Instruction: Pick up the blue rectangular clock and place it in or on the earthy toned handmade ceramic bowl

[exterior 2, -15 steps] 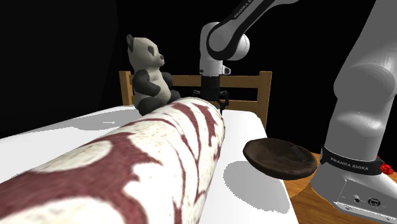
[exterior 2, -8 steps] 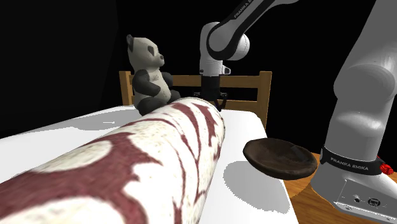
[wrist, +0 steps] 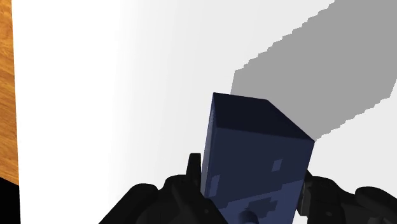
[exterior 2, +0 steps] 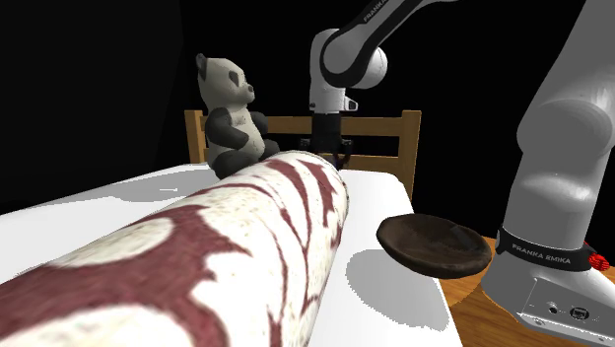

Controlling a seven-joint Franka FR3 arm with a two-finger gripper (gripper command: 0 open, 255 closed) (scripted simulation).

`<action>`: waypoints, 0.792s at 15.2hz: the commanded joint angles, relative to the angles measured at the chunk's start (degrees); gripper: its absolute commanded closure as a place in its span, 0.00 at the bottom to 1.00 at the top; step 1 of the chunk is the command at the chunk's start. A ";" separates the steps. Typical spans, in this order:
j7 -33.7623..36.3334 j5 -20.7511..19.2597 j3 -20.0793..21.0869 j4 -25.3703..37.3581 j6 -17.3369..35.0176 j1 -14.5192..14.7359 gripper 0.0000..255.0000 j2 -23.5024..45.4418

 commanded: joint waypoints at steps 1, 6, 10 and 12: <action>-0.13 0.26 -0.10 0.72 -1.64 0.11 1.00 -0.95; -0.63 0.79 -0.56 2.70 -5.95 0.25 1.00 -3.34; -0.93 1.06 -0.93 4.50 -9.33 0.32 1.00 -4.96; -1.05 1.15 -1.11 5.47 -11.01 0.34 1.00 -5.68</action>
